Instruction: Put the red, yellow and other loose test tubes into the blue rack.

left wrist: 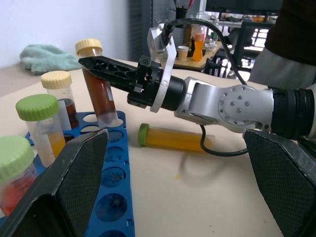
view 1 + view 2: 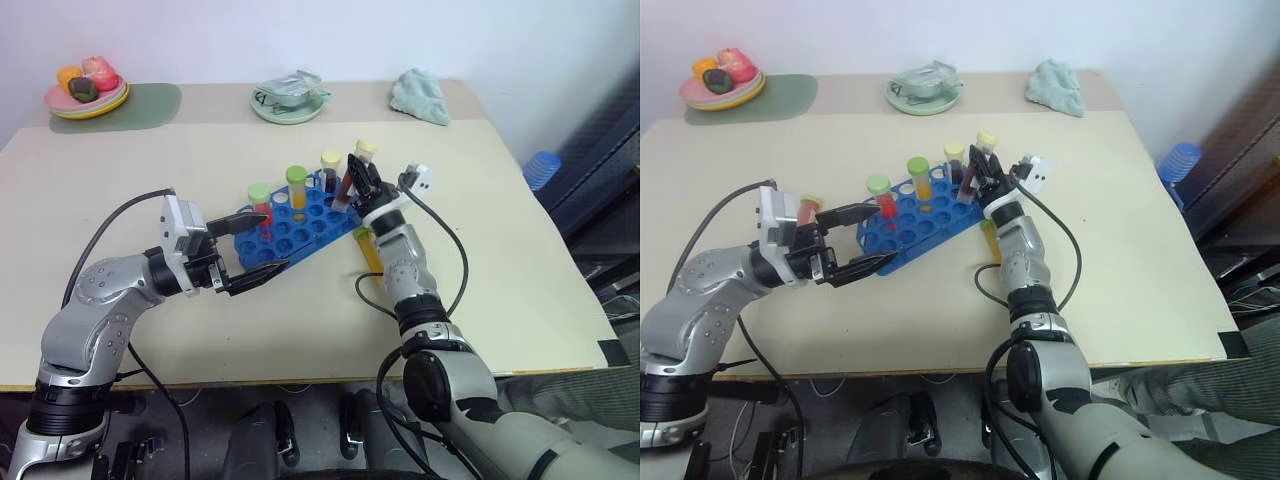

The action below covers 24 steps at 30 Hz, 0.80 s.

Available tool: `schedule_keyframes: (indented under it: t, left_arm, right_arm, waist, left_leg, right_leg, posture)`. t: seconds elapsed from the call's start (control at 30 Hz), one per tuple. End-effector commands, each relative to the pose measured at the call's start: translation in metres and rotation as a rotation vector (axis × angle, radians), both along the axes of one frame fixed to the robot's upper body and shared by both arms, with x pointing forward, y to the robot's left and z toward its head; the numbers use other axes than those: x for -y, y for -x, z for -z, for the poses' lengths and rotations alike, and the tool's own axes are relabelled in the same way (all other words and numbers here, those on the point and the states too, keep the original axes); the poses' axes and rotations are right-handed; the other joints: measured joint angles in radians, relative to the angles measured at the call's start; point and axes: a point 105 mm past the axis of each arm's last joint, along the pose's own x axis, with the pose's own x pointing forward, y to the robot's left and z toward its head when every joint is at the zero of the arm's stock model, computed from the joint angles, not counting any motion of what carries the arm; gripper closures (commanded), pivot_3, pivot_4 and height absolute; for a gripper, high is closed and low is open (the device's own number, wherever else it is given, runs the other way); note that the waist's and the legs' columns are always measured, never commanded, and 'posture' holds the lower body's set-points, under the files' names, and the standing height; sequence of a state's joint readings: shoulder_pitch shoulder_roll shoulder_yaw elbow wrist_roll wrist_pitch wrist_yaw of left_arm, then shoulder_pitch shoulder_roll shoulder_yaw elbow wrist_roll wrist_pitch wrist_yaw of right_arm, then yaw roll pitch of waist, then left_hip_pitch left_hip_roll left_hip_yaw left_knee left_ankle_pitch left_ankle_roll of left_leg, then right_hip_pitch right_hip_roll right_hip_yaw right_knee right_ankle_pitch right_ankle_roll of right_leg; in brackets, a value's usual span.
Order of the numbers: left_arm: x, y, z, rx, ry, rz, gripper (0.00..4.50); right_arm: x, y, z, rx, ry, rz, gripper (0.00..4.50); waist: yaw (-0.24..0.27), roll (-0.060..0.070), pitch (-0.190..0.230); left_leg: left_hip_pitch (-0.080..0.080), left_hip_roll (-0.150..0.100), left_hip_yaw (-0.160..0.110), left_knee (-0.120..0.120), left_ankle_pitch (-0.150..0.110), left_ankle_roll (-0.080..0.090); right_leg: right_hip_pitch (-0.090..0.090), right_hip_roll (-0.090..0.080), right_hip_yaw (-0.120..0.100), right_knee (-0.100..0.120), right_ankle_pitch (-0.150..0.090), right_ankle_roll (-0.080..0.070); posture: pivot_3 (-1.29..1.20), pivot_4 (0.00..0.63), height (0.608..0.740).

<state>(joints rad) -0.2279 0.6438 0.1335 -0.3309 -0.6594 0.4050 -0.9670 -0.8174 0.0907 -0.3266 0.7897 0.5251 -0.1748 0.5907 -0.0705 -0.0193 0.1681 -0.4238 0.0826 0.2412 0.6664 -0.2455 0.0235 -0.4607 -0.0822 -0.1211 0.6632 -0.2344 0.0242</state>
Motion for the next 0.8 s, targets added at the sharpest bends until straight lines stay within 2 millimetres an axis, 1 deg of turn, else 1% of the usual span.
schedule_keyframes:
  t: [0.03, 0.2, 0.53, 0.8]
  left_arm:
    - [0.0, 0.004, -0.011, 0.05, -0.001, 0.005, 0.0]
    - [0.001, 0.004, -0.011, 0.054, -0.001, 0.005, 0.0]
    - [0.002, 0.001, -0.013, 0.065, 0.0, 0.005, 0.0]
    - [0.001, 0.001, -0.013, 0.072, -0.003, 0.002, 0.0]
  right_arm:
    - [0.004, -0.002, -0.013, 0.042, -0.014, 0.022, 3.73]
    - [0.007, -0.002, -0.014, 0.052, -0.01, 0.038, 3.73]
    - [0.011, -0.001, -0.004, 0.051, 0.057, 0.088, 3.73]
    - [0.007, 0.003, 0.003, 0.075, 0.151, 0.117, 3.73]
  waist:
    - [0.0, 0.0, 0.0]
    - [0.0, 0.0, 0.0]
    - [0.0, 0.0, 0.0]
    - [0.001, 0.0, 0.0]
  left_leg:
    - [0.0, 0.0, 0.0, 0.0, 0.0, 0.0]
    - [0.0, 0.0, 0.0, 0.0, 0.0, 0.0]
    - [0.0, 0.0, 0.0, 0.0, 0.0, 0.0]
    - [0.0, 0.0, 0.0, 0.0, 0.0, 0.0]
  right_leg:
    - [0.0, 0.0, 0.0, 0.0, 0.0, 0.0]
    - [0.0, 0.0, 0.0, 0.0, 0.0, 0.0]
    - [0.0, 0.0, 0.0, 0.0, 0.0, 0.0]
    - [0.0, 0.0, 0.0, 0.0, 0.0, 0.0]
  posture:
    - [0.0, 0.15, 0.74]
    - [0.0, 0.15, 0.74]
    - [0.0, 0.15, 0.74]
    - [0.0, 0.15, 0.74]
